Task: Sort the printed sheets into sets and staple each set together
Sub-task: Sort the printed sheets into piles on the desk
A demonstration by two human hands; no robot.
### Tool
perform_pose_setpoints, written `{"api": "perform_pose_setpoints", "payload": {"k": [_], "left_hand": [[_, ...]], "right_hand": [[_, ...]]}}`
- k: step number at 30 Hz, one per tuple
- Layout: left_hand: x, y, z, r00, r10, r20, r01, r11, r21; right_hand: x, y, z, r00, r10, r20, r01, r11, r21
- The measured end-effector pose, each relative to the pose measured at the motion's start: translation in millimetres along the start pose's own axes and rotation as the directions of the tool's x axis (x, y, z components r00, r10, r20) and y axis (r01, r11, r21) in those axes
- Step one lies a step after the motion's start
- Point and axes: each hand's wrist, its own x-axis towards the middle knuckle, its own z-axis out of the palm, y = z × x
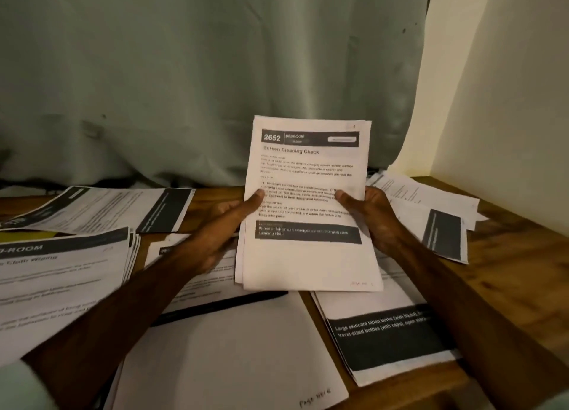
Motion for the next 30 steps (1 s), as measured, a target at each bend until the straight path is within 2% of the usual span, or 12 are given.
{"api": "perform_pose_setpoints", "payload": {"k": [3,8,12,15,18,20,23,26,30], "left_hand": [[4.3,-1.0,-2.8,0.996,0.049,-0.075,-0.048,0.999,0.019],[9.8,-0.8,-14.7,0.987,0.03,-0.158,-0.042,0.996,-0.072],[11.3,1.2,-16.3,0.99,0.027,-0.141,-0.04,0.995,-0.09],[10.4,2.0,-15.4,0.994,-0.002,-0.113,-0.013,0.992,-0.129],[9.1,4.9,-17.2,0.996,-0.072,-0.055,0.058,0.976,-0.211],[7.8,8.1,-19.2,0.996,-0.078,0.038,0.084,0.969,-0.234],[3.8,10.3,-19.6,0.991,-0.043,0.127,0.059,0.991,-0.122],[4.5,8.7,-17.7,0.999,0.013,0.032,-0.015,0.998,0.057],[10.5,10.5,-20.7,0.982,0.124,-0.144,-0.115,0.991,0.068]], "right_hand": [[0.9,2.1,-3.5,0.994,-0.013,-0.106,0.019,0.999,0.05],[4.8,6.3,-9.8,0.95,-0.032,-0.311,0.074,0.989,0.127],[12.0,5.4,-27.5,0.894,-0.033,-0.446,0.115,0.98,0.159],[8.7,4.4,-24.0,0.92,-0.024,-0.392,0.083,0.987,0.135],[-2.3,1.9,-7.1,0.983,-0.045,-0.179,0.052,0.998,0.036],[-7.5,0.2,5.0,0.998,-0.028,-0.056,0.027,0.999,-0.03],[-9.2,-0.1,17.2,1.0,-0.023,-0.01,0.022,0.997,-0.068],[-8.8,-1.1,15.2,0.999,-0.032,-0.04,0.028,0.995,-0.096],[-4.2,1.4,7.2,0.999,-0.037,-0.036,0.036,0.999,-0.037]]}}
